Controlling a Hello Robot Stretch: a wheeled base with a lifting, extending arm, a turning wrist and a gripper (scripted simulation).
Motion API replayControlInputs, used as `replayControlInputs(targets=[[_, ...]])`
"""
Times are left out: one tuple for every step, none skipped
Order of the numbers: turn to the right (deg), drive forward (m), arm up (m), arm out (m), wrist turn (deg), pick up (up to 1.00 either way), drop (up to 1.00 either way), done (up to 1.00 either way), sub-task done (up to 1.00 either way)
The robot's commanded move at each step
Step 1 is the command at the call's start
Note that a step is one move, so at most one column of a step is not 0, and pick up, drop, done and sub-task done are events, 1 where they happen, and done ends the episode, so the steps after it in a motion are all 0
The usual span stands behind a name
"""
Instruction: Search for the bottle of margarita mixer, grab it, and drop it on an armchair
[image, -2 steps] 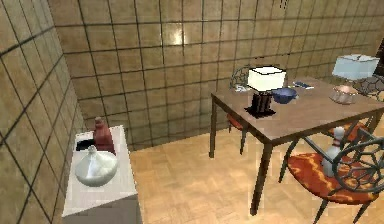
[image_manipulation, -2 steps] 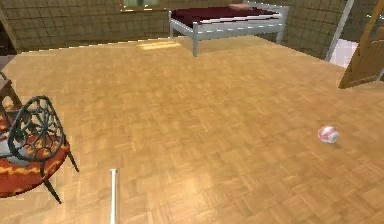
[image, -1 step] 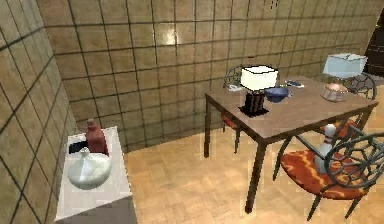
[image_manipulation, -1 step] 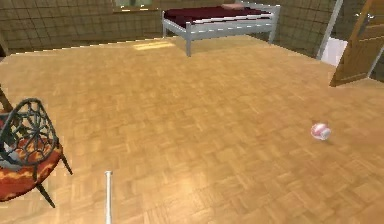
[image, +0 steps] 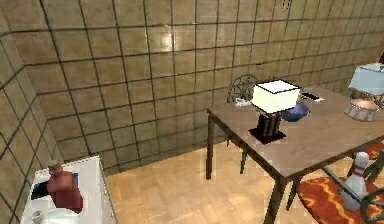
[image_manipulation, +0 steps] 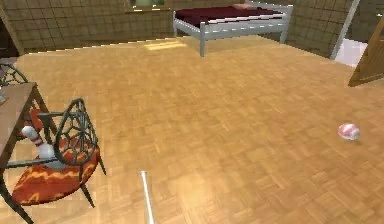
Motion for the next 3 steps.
replayControlInputs(targets=[[0.0, 0.05, 0.00, 0.00, 0.0, 0.00, 0.00, 0.00, 0.00], [-45.0, 0.00, 0.00, 0.00, 0.0, 0.00, 0.00, 0.00, 0.00], [-45.0, 0.00, 0.00, 0.00, 0.0, 0.00, 0.00, 0.00, 0.00]])
